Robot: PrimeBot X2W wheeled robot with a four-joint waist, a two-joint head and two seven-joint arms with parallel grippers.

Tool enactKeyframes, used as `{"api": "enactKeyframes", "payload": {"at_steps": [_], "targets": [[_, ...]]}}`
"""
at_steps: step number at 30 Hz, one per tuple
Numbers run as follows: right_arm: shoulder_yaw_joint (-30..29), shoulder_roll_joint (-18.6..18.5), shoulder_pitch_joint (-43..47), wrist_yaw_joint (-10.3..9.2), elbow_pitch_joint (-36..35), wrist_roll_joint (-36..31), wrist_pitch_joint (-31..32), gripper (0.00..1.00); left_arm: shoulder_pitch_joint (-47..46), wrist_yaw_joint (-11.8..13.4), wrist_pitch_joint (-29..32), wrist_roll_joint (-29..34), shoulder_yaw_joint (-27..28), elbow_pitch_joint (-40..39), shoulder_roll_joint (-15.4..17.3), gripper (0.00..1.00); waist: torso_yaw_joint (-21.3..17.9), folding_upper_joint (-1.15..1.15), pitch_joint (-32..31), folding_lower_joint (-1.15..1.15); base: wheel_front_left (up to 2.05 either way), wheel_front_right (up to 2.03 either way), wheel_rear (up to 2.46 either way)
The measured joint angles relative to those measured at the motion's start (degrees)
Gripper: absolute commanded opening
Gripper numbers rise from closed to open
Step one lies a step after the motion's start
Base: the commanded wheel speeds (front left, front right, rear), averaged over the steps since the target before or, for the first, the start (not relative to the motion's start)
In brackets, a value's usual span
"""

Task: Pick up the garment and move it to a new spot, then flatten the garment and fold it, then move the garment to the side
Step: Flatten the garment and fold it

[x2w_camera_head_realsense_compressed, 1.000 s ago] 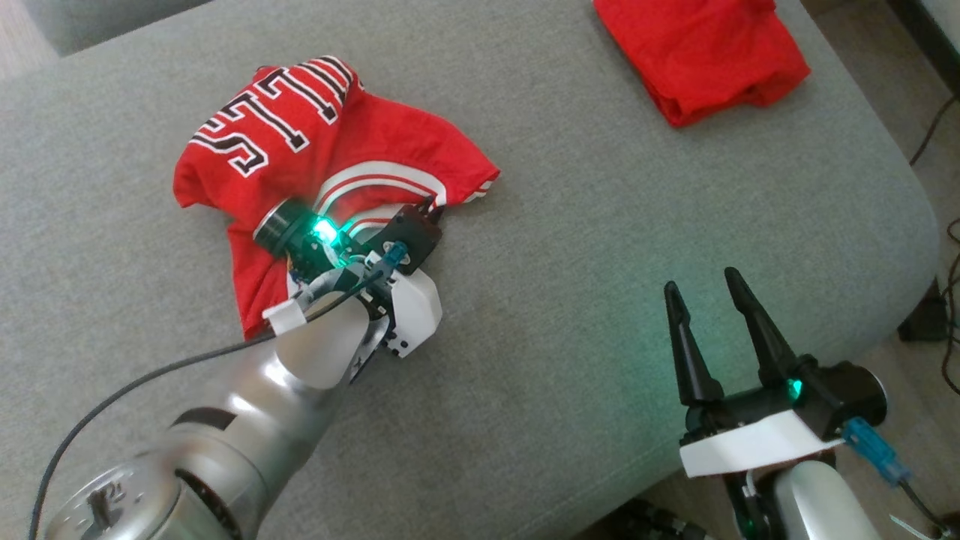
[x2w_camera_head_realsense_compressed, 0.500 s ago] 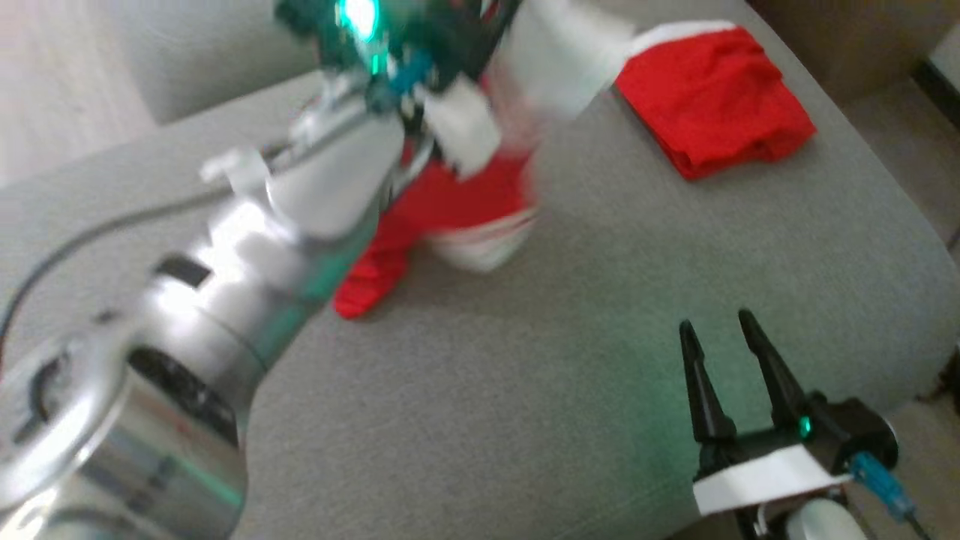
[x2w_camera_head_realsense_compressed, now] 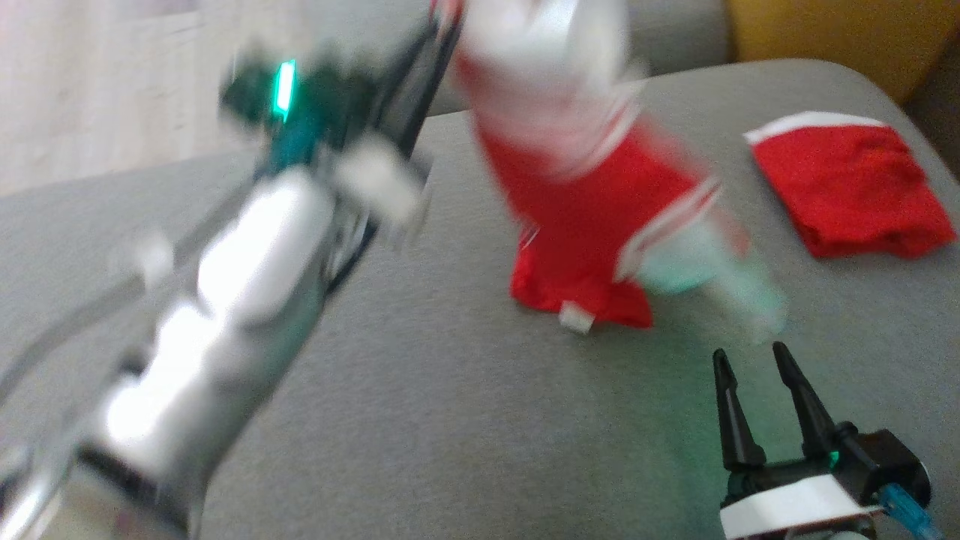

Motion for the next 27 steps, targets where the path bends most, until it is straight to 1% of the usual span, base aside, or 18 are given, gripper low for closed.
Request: {"api": "enactKeyframes", "payload": {"at_steps": [1,4,6,8,11,12,13,14,15,18,22,25,27], "targets": [[-0.2,0.0,0.2,0.0,-0.1,0.0,0.0,1.0,4.2,0.2,0.0,-0.1,0.0,-0.2,1.2,0.0,1.1,0.0,-0.1,0.01,0.0,0.0,0.0],[-0.7,0.0,0.7,0.0,-0.3,-0.3,0.0,1.0,16.5,2.2,0.1,-1.5,0.6,-0.7,5.5,0.0,4.2,0.0,0.0,0.01,0.0,0.0,0.0],[-0.9,0.0,0.7,0.0,-0.3,-1.0,0.0,1.0,23.1,3.8,0.1,-2.2,2.5,-1.4,8.1,0.0,5.8,0.0,0.3,0.01,0.0,0.0,0.0],[-0.9,0.0,0.6,0.0,-0.4,-1.2,0.0,1.0,28.1,5.0,0.1,-2.4,4.6,-2.3,10.6,0.0,7.0,0.0,0.8,0.01,0.0,0.0,0.0],[-1.3,-0.1,0.6,0.0,-0.4,-1.2,0.0,1.0,32.3,5.9,0.1,-2.0,7.6,-4.5,12.8,0.0,8.4,0.0,1.7,0.01,0.0,0.0,0.0],[-1.4,-0.1,0.6,0.0,-0.4,-1.2,0.0,1.0,33.0,6.1,0.1,-1.9,8.8,-5.4,13.1,0.13,8.7,0.0,2.0,0.01,0.0,0.0,0.0],[-1.4,-0.1,0.6,0.0,-0.4,-1.2,0.0,1.0,33.6,6.3,0.1,-1.8,10.1,-6.4,13.3,0.42,9.1,0.0,2.4,0.01,0.0,0.0,0.0],[-1.4,-0.2,0.6,0.0,-0.5,-1.3,0.0,1.0,34.0,6.4,0.1,-1.8,11.3,-7.3,13.4,0.91,9.4,0.0,2.7,0.01,0.0,0.0,0.0],[-1.4,-0.3,0.6,0.0,-0.5,-1.6,0.0,1.0,34.3,6.5,0.1,-1.4,12.0,-7.9,13.5,1.0,9.7,0.0,3.0,0.01,0.0,0.0,0.0],[-1.4,-0.6,0.6,0.0,-0.5,-1.6,0.0,1.0,35.7,6.6,0.1,-0.3,14.0,-8.9,13.3,1.0,10.4,0.0,3.8,0.01,0.0,0.0,0.0],[-1.1,-0.8,0.6,0.0,-0.5,-1.6,0.0,1.0,39.6,8.9,0.1,1.5,17.8,-10.5,12.5,1.0,11.0,0.0,4.0,0.01,0.0,0.0,0.0],[-1.1,-1.0,0.6,0.0,-0.5,-1.6,0.0,1.0,43.4,11.0,0.1,3.5,20.9,-13.1,11.2,1.0,11.4,0.0,3.8,0.01,0.0,0.0,0.0],[-1.1,-1.2,0.6,0.0,-0.5,-1.6,0.0,1.0,45.8,11.1,0.1,4.9,21.7,-14.8,10.0,1.0,11.6,0.0,3.6,0.01,0.0,0.0,0.0]]}}
